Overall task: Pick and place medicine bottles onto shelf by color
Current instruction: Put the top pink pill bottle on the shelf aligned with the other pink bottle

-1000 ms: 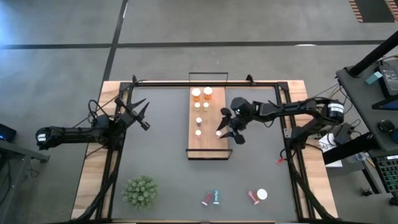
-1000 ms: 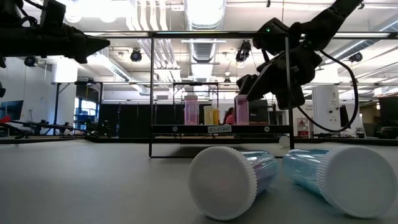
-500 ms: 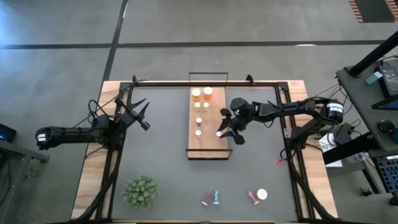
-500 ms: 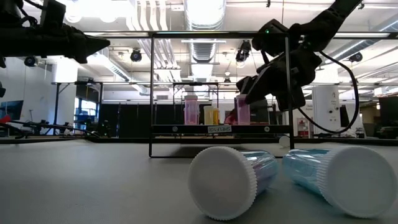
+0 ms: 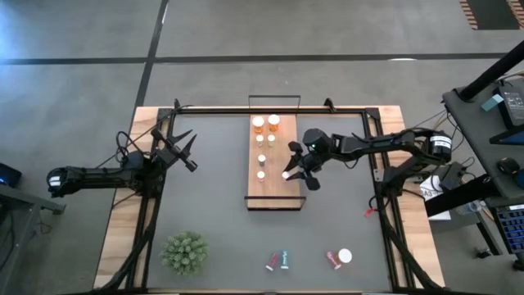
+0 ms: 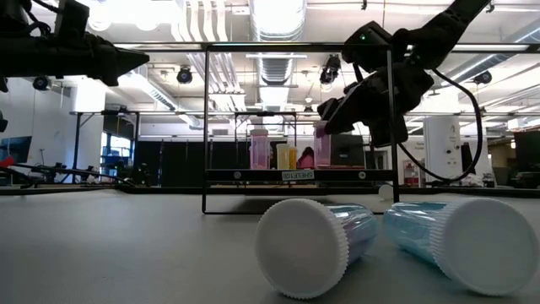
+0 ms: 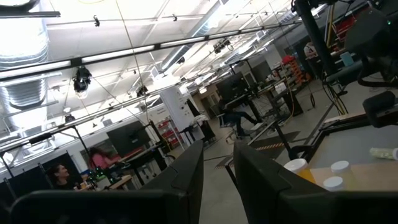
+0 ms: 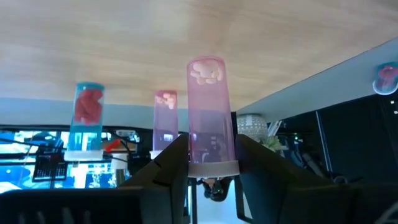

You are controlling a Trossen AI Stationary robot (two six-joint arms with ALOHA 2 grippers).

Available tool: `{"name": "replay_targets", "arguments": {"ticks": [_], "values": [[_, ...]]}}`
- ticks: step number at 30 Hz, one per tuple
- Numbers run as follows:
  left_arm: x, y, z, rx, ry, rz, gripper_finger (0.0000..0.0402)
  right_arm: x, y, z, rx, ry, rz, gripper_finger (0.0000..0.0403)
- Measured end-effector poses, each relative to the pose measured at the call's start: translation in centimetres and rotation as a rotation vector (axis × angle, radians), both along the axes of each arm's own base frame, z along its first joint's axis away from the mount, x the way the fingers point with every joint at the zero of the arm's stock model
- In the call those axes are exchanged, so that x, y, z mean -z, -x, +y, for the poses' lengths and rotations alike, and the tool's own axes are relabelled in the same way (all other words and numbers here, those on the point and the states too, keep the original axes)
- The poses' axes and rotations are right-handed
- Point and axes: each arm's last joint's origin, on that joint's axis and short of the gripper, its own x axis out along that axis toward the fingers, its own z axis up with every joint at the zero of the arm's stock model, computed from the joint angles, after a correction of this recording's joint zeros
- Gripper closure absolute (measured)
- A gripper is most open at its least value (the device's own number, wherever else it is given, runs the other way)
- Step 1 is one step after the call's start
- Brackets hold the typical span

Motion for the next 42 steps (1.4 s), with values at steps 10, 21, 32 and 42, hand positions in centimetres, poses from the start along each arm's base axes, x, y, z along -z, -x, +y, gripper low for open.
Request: {"name": "replay_targets", "arguments": {"ticks": [10, 21, 32, 42], "values": [[0.0, 0.0, 0.0, 0.000, 0.000, 0.000, 0.0330, 0.5, -2.6, 0.1, -0.019, 0.016, 0.016, 0.0286], [0.0, 0.0, 0.0, 0.000, 0.000, 0.000, 0.0330, 0.6, -4.4, -0.3, -0.044, 0.015, 0.015, 0.0284], [0.0, 0.0, 0.0, 0.000, 0.000, 0.000, 0.0330, 0.7, -4.2, -0.3, -0.044, 0.002, 0.033, 0.0278], [0.0, 0.0, 0.0, 0.000, 0.000, 0.000, 0.0330, 0.8, -4.2, -0.4, -0.038, 0.000, 0.036, 0.0280]]}}
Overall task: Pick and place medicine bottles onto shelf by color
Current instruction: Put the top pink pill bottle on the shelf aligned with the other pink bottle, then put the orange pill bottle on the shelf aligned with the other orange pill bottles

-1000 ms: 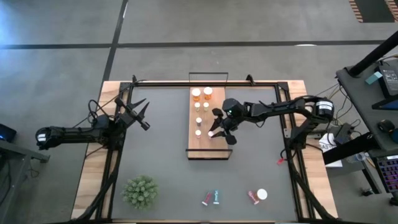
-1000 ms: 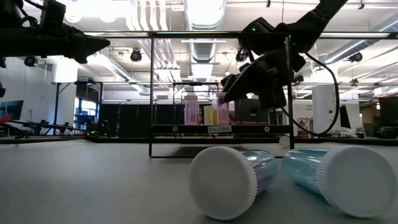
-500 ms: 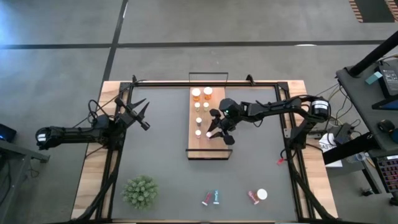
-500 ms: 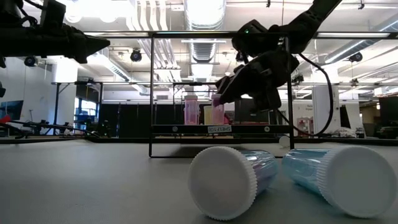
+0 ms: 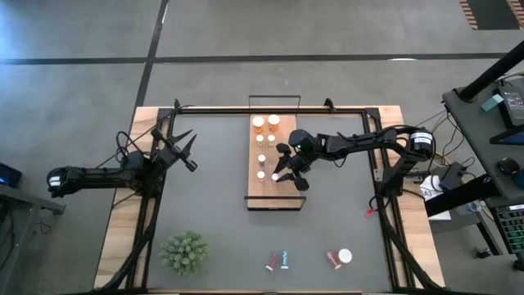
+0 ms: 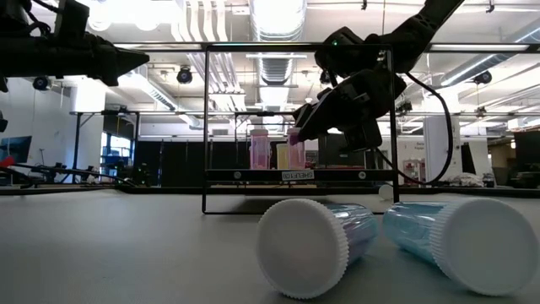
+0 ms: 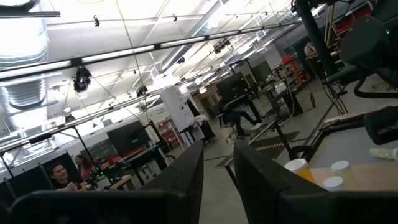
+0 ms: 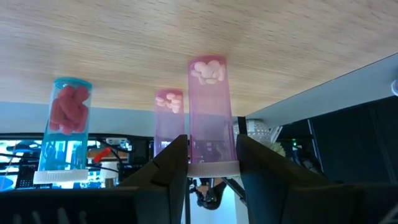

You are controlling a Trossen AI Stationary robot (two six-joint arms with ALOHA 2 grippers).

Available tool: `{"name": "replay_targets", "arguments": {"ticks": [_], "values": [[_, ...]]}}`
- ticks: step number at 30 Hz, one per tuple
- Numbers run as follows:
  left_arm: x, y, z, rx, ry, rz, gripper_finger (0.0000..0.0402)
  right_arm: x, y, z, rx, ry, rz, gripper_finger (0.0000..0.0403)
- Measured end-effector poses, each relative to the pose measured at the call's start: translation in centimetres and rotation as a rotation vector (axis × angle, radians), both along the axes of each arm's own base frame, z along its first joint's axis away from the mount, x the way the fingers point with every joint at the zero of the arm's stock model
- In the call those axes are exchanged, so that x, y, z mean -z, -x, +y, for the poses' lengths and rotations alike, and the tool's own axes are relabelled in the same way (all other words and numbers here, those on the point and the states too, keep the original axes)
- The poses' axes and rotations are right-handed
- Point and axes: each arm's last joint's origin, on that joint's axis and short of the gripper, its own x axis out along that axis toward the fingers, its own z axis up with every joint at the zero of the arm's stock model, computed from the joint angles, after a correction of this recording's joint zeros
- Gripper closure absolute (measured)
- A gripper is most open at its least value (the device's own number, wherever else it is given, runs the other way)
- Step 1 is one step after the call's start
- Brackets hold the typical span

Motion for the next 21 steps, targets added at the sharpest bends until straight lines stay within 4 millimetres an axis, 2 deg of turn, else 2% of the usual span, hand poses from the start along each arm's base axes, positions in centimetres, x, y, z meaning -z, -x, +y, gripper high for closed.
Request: {"name": "replay_targets", "arguments": {"ticks": [13, 21], "values": [[-0.01, 0.00, 0.00, 0.000, 0.000, 0.000, 0.0330, 0.04, 0.06, -0.15, 0.011, 0.004, 0.006, 0.0278], [-0.01, 0.00, 0.00, 0.000, 0.000, 0.000, 0.0330, 0.30, 0.22, -0.14, 0.016, 0.002, 0.030, 0.0237]]}}
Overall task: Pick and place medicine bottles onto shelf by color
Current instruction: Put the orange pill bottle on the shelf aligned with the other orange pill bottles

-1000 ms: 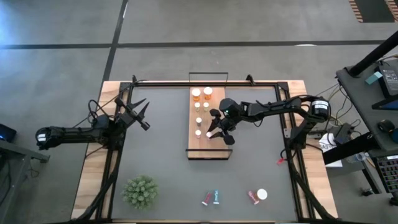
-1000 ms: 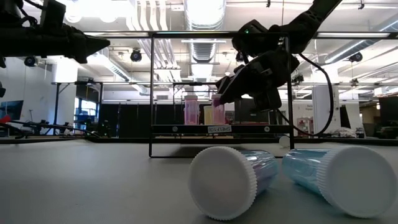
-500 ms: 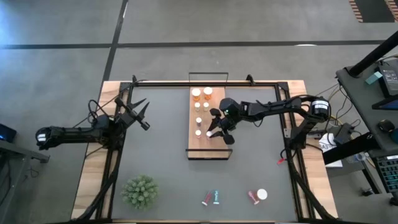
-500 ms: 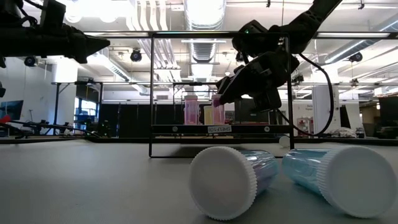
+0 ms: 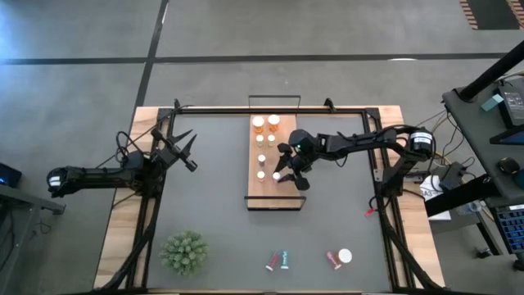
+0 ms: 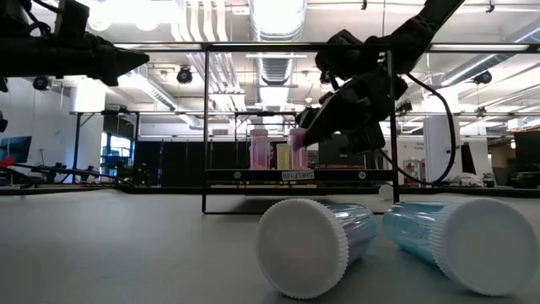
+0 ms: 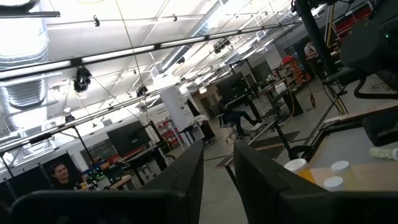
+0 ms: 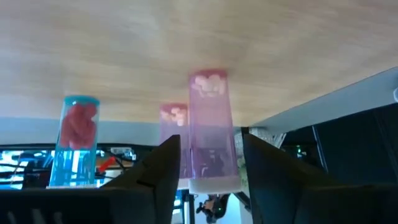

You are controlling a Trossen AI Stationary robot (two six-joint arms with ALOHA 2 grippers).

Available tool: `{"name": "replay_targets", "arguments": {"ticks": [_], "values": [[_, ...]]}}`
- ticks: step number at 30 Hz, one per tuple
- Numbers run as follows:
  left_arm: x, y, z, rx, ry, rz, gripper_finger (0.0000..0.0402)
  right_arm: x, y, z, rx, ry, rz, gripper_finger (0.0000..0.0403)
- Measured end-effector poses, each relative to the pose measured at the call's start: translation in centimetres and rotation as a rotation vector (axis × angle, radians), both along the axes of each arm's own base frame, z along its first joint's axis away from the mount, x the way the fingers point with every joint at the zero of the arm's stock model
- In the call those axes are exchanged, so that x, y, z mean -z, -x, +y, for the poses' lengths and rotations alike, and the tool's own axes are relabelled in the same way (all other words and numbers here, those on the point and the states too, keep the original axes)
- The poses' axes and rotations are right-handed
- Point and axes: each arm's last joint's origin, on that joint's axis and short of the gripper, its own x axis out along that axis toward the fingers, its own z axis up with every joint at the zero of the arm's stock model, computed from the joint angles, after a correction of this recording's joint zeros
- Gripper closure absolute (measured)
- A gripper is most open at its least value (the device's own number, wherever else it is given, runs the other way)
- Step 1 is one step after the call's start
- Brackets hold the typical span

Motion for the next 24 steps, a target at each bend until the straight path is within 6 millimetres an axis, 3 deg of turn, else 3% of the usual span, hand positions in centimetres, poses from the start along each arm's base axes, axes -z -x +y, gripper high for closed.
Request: {"name": "replay_targets", "arguments": {"ticks": [6, 13, 24], "values": [[0.0, 0.0, 0.0, 0.000, 0.000, 0.000, 0.0330, 0.0, 0.0, 0.0, -0.010, 0.007, -0.007, 0.0207], [0.0, 0.0, 0.0, 0.000, 0.000, 0.001, 0.0330, -0.7, 0.5, 0.1, -0.001, 0.004, -0.019, 0.0201], [0.0, 0.0, 0.0, 0.000, 0.000, 0.000, 0.0330, -3.3, 4.1, 0.9, 0.066, 0.047, 0.085, 0.0201]]}}
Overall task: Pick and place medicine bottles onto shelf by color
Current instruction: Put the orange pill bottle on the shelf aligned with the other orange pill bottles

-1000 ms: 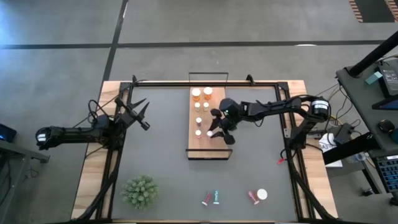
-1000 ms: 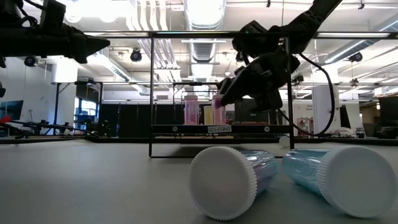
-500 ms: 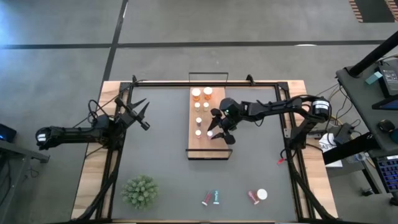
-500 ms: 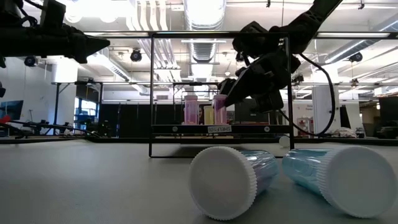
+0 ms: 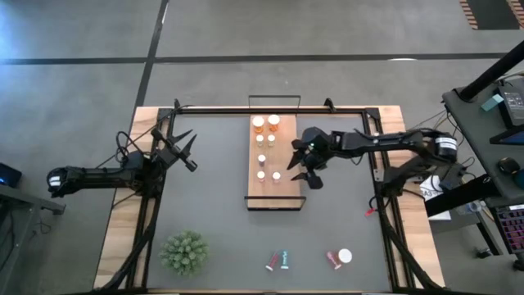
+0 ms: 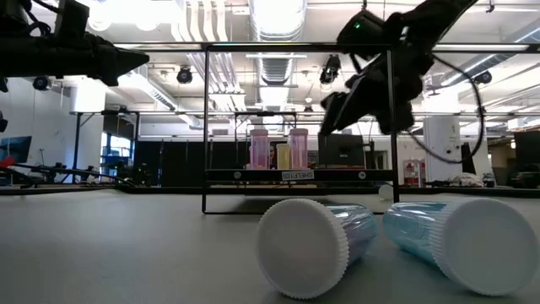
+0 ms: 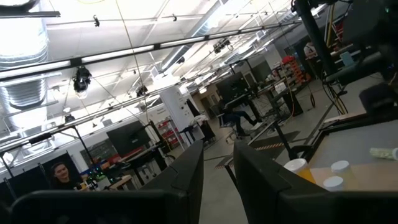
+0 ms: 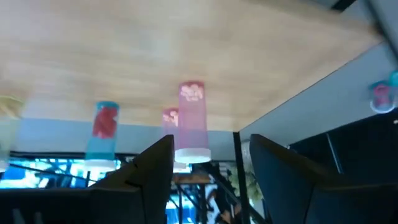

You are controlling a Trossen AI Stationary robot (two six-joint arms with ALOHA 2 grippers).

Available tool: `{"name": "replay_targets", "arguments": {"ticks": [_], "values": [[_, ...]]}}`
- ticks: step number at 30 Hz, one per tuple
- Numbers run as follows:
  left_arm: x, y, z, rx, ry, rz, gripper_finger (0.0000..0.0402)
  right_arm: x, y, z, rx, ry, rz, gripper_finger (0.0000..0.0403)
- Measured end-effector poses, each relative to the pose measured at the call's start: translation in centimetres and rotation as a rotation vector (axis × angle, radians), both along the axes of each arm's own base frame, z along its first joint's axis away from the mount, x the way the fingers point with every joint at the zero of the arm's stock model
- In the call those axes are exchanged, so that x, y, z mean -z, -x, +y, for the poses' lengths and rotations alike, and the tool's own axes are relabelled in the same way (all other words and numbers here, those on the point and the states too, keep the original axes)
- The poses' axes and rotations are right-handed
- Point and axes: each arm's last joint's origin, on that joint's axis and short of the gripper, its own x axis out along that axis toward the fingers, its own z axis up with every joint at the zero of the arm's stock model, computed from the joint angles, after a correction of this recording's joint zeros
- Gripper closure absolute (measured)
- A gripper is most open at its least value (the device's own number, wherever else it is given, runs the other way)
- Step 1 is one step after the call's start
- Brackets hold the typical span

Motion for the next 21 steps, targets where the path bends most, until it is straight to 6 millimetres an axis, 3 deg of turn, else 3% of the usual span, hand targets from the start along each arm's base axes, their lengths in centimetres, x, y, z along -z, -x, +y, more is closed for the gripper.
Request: {"name": "replay_targets", "arguments": {"ticks": [9, 13, 21], "values": [[0.0, 0.0, 0.0, 0.001, 0.000, 0.000, 0.0330, -2.5, 5.0, 1.4, 0.012, -0.003, 0.190, 0.0201], [0.0, 0.0, 0.0, 0.000, 0.000, 0.000, 0.0330, -3.1, 6.8, 2.5, -0.016, -0.002, 0.193, 0.0201], [0.0, 0.0, 0.0, 0.000, 0.000, 0.000, 0.0330, -1.4, 9.2, 4.8, -0.085, -0.006, 0.195, 0.0202]]}}
